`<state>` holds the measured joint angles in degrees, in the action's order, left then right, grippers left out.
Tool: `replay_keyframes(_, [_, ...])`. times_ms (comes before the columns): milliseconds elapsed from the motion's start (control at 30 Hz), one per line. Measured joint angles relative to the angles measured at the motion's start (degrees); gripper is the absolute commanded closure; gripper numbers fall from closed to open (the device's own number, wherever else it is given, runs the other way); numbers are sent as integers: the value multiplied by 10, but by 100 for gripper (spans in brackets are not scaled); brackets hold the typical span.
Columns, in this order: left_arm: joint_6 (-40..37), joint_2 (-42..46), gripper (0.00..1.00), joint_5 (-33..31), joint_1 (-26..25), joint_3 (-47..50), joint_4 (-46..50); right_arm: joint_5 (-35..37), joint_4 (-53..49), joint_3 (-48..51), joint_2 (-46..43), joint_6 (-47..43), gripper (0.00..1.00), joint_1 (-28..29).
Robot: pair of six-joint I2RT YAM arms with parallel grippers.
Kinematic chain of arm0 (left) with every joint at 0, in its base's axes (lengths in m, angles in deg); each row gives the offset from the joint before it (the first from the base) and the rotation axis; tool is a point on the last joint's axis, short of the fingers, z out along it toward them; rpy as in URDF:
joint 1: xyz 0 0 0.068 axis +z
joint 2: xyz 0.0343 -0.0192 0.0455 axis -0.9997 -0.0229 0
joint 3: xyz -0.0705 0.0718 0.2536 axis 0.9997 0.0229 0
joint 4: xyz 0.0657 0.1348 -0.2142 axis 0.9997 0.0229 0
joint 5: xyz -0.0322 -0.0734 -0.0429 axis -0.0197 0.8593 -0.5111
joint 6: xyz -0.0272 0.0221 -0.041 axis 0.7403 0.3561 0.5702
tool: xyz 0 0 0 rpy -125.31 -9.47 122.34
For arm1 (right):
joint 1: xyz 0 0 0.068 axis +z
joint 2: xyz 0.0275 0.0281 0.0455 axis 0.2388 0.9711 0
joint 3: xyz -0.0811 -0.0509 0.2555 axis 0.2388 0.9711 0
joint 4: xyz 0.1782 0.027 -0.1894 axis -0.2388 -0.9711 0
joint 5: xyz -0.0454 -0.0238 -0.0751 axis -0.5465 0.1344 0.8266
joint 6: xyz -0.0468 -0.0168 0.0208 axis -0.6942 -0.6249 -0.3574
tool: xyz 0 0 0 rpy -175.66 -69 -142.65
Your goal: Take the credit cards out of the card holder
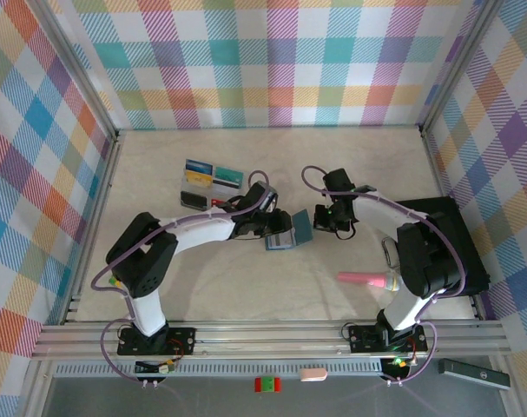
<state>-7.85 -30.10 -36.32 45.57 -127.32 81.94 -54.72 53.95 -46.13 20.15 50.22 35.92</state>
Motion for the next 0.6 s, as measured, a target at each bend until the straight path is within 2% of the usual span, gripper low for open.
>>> replay_keyframes(267, [4,-82,84,33,0,-59,-13,-10,21,27,-11,14,84,-18])
replay_keyframes(400, [4,-118,87,40,-3,-88,-8,-12,24,33,-51,22,76,-23])
replay_keyframes(600, [1,-141,91,35,-10,-120,28,-26,32,33,-128,24,74,-23])
